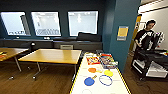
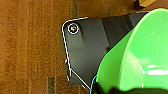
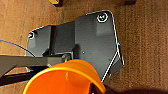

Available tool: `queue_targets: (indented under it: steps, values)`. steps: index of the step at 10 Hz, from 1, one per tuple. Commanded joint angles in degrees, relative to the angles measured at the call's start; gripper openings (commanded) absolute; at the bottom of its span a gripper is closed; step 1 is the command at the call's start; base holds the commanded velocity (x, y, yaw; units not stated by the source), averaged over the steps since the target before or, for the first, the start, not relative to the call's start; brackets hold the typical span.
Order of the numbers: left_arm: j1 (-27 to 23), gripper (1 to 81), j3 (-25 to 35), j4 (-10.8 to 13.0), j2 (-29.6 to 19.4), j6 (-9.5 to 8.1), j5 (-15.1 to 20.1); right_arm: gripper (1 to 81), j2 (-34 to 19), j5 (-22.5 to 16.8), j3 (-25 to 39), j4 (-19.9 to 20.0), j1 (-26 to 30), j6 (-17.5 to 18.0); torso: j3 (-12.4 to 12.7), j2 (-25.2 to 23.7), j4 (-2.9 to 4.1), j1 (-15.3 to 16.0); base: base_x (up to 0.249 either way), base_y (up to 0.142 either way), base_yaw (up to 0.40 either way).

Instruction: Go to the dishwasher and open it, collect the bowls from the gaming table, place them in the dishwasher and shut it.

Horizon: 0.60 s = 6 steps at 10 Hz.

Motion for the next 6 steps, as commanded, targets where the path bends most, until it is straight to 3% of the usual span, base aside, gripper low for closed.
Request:
queue_targets:
  steps: [1, 6]
  values:
    - [-2.64, 1.0, -0.15, 0.07, -1.35, 0.28, 2.62, 1.0, 0.02, -2.65, -0.89, -1.55, 1.5, -0.11, 0.0, 0.0, 0.0, 0.0, 0.0, 0.0, 0.0]
    - [-2.64, 1.0, -0.06, -0.02, -1.35, 0.1, 2.62, 1.0, 0.55, -2.65, -1.16, -1.64, 1.4, -0.11, 0.0, 0.0, 0.0, 0.0, -0.026, 0.0, 0.0]
